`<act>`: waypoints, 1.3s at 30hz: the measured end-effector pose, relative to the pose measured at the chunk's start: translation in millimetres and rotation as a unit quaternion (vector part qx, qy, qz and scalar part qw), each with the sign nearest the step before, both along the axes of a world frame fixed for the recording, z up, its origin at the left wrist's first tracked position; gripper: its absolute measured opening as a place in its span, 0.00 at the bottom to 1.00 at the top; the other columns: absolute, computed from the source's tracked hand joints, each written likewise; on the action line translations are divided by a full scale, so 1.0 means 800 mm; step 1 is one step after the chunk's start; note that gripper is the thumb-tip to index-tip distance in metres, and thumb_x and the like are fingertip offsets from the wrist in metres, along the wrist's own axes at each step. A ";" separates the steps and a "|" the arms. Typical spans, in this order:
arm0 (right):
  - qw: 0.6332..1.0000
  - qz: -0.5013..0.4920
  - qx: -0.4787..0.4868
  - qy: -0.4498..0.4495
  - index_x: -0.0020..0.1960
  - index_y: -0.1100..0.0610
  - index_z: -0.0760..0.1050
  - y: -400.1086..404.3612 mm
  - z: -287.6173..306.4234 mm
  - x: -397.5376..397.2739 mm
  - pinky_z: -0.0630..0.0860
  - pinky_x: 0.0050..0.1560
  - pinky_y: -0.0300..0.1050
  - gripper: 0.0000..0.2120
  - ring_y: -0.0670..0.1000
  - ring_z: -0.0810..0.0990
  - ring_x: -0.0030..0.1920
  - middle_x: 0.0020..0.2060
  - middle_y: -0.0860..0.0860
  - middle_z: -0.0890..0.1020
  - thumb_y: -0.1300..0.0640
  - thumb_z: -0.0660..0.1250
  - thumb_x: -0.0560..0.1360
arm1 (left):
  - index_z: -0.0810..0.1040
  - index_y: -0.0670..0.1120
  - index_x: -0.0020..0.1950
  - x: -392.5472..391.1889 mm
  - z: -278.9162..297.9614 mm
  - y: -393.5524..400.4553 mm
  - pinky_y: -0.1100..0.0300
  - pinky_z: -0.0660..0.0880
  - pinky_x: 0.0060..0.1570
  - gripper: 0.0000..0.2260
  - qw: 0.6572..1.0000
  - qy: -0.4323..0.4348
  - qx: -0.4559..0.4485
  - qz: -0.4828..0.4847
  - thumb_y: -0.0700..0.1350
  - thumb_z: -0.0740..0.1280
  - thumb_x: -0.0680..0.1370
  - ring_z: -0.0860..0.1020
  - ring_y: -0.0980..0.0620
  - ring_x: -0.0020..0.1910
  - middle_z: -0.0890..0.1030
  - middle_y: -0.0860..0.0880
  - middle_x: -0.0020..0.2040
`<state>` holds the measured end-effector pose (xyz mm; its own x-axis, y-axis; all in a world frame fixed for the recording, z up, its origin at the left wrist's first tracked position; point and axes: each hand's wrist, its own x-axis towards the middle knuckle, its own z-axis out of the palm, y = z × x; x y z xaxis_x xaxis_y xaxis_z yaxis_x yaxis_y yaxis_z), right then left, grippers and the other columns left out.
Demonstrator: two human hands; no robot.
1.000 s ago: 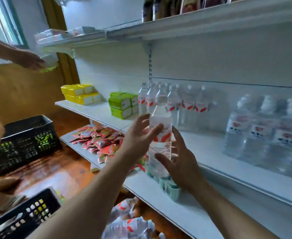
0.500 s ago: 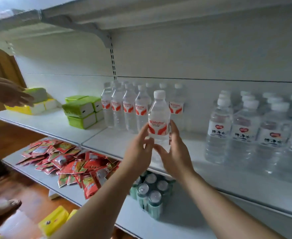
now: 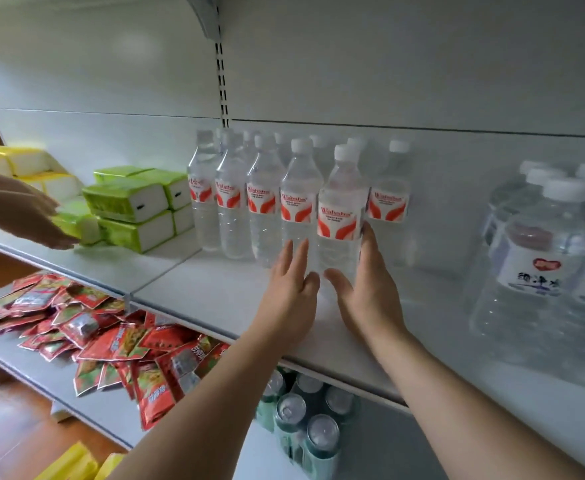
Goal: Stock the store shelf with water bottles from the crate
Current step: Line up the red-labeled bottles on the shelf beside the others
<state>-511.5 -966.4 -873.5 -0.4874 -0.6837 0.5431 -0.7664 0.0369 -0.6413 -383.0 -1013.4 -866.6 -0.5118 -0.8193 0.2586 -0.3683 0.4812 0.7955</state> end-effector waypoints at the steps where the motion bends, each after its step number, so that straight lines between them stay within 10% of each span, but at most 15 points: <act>1: 1.000 -0.008 0.003 0.004 0.81 0.53 0.49 -0.008 0.001 -0.004 0.67 0.66 0.44 0.42 0.54 0.68 0.73 0.77 0.52 0.63 0.52 0.71 0.76 | 0.48 0.57 0.81 -0.006 -0.001 -0.007 0.50 0.50 0.79 0.27 1.000 -0.004 -0.006 -0.001 0.47 0.55 0.85 0.45 0.55 0.81 0.43 0.57 0.82; 17: 0.991 -0.079 0.103 0.038 0.81 0.54 0.50 -0.031 -0.002 -0.014 0.73 0.58 0.51 0.37 0.61 0.76 0.64 0.70 0.59 0.73 0.46 0.65 0.80 | 0.54 0.53 0.81 -0.013 -0.013 -0.021 0.54 0.66 0.68 0.25 0.994 -0.076 -0.070 0.022 0.47 0.55 0.84 0.62 0.50 0.77 0.43 0.58 0.82; 24: 0.972 -0.062 0.190 0.122 0.77 0.60 0.58 0.026 0.003 0.024 0.70 0.62 0.49 0.29 0.58 0.71 0.67 0.68 0.58 0.73 0.48 0.61 0.82 | 0.65 0.49 0.77 0.010 -0.013 0.015 0.52 0.71 0.68 0.22 0.994 0.014 -0.060 0.093 0.45 0.61 0.82 0.72 0.50 0.70 0.66 0.53 0.77; 30: 0.979 0.049 0.079 0.182 0.62 0.60 0.76 0.084 -0.003 0.074 0.79 0.55 0.48 0.18 0.57 0.80 0.55 0.54 0.56 0.82 0.50 0.68 0.78 | 0.76 0.51 0.67 0.102 -0.025 0.081 0.56 0.81 0.51 0.16 0.979 0.133 -0.019 0.152 0.45 0.69 0.79 0.80 0.59 0.54 0.80 0.54 0.60; 39: 0.923 0.302 0.035 0.234 0.59 0.58 0.79 0.168 -0.008 0.234 0.80 0.52 0.53 0.20 0.59 0.80 0.51 0.51 0.55 0.82 0.47 0.59 0.76 | 0.78 0.48 0.63 0.306 -0.028 0.213 0.56 0.76 0.58 0.15 0.971 0.016 0.041 0.233 0.46 0.72 0.77 0.80 0.56 0.56 0.83 0.53 0.54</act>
